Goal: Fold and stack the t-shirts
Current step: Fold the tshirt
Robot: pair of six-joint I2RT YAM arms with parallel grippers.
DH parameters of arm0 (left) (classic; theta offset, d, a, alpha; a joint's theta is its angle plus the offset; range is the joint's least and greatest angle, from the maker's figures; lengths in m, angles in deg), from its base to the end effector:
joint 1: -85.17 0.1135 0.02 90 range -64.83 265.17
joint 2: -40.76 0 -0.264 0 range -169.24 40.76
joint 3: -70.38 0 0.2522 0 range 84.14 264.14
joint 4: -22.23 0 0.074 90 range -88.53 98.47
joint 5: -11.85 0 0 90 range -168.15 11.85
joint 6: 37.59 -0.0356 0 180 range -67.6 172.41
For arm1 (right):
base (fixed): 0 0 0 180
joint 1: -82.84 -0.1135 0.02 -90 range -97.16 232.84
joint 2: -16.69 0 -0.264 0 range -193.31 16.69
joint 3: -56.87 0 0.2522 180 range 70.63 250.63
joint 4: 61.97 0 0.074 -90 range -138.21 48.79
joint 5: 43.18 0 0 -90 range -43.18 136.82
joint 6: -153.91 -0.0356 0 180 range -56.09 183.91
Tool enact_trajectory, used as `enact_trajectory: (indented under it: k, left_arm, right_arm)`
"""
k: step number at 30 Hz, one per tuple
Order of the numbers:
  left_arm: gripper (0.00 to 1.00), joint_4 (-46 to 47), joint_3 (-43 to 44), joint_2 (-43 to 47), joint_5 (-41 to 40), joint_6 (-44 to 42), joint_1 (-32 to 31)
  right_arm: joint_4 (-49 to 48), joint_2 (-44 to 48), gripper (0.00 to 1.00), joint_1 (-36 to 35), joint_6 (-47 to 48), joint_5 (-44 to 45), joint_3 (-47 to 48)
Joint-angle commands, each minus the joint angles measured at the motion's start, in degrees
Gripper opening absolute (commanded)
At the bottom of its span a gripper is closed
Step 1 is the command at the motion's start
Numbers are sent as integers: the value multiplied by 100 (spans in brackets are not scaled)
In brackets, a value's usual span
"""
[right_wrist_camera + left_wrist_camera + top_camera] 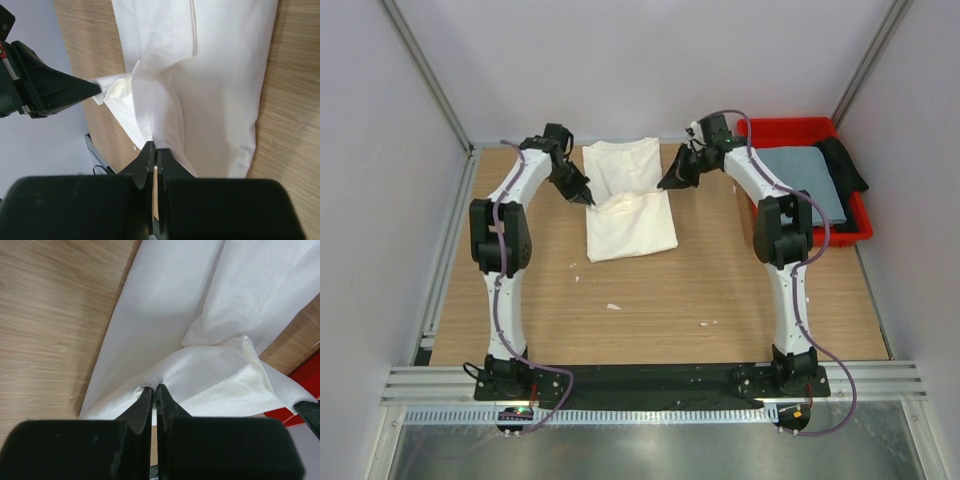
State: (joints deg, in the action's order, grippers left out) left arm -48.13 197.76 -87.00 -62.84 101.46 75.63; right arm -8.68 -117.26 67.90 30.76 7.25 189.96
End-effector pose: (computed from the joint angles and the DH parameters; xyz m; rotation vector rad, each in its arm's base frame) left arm 0.4615 -0.0871 0.2183 -0.9249 2.7726 -0.5851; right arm 0.4916 0.1546 0.2176 0.1126 2.6116 1.1952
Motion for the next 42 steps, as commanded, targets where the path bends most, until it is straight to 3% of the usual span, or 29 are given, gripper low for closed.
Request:
enact_trajectory:
  k: [1, 11, 14, 15, 18, 22, 24, 25, 31, 33, 37, 42]
  left_arm:
    - [0, -132, 440, -265, 95, -45, 84]
    - [9, -185, 670, -609, 60, -72, 137]
    - [27, -334, 862, -644, -150, -186, 154]
    - [39, -482, 1089, -662, -238, -247, 154]
    - [54, -738, 1442, -461, -730, -563, 154]
    - [57, -722, 964, 249, -1153, -889, 128]
    - [51, -198, 339, 637, -943, -959, 67]
    - [47, 24, -317, 1022, -847, -951, -29]
    - [25, 1703, -1816, 1500, 235, -469, -513]
    - [23, 1941, -1879, 1325, 314, -380, -698]
    - [22, 2144, -1695, 921, 358, -248, -848]
    - [20, 2320, -1528, 525, 385, -89, -874]
  right_arm:
    - [-33, -175, 2, 61, -78, -112, 319]
    - [-77, -746, 10, 131, -148, -103, 758]
    - [54, -957, 20, 184, -122, 46, 1109]
    - [168, -1062, 30, 202, -78, 107, 1249]
    - [783, -1081, 50, 281, 203, 563, 1803]
    - [1461, -599, 58, 290, 633, 1293, 1700]
    - [1401, -326, 59, 203, 748, 1636, 1254]
    - [1304, -11, 59, 167, 792, 1715, 1059]
    - [146, 720, 48, -578, 547, 2278, -365]
    - [-198, 774, 36, -738, 398, 2488, -585]
    - [-489, 590, 20, -993, 256, 2727, -595]
    - [-946, 414, 14, -1055, 133, 2815, -805]
